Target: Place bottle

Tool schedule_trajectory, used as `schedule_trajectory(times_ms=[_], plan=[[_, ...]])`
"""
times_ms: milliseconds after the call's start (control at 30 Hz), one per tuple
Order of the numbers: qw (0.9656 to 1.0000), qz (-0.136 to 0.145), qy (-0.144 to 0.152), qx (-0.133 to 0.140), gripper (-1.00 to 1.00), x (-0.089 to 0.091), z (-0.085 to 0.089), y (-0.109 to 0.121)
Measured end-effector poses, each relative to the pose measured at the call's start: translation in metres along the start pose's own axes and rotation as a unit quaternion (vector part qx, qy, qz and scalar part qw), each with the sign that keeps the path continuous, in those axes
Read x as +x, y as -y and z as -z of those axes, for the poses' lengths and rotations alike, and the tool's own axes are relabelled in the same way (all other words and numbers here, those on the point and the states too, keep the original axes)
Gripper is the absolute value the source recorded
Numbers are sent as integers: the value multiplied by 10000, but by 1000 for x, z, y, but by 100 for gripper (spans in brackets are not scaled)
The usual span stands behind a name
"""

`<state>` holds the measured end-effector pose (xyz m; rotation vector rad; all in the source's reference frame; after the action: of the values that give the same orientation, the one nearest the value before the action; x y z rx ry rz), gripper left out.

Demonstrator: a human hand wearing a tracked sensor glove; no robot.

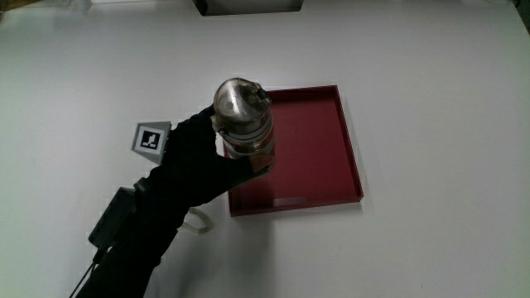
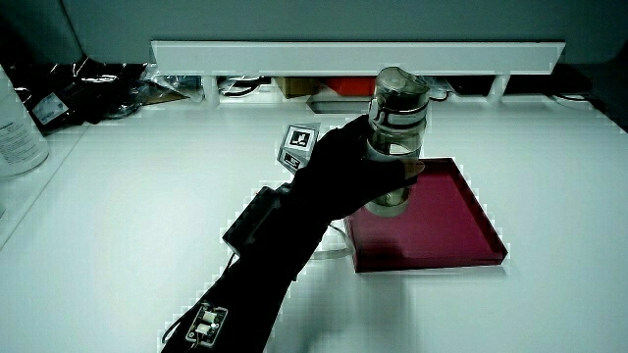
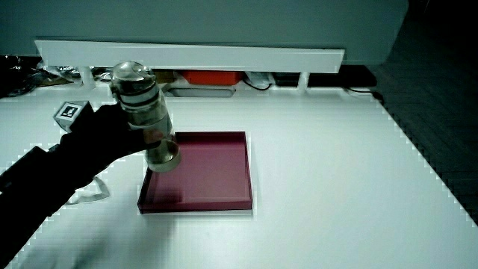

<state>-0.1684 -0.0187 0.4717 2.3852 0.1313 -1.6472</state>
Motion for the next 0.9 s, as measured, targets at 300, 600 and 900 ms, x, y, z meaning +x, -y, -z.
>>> schedule_trajectory(times_ms=[300,600,900], plan=[[9999,-68,73,107,0,-25,28,-6],[9979,-634,-95,-25,0,-38,46,-2],[9968,-797,51,-58,0,-47,48,1]])
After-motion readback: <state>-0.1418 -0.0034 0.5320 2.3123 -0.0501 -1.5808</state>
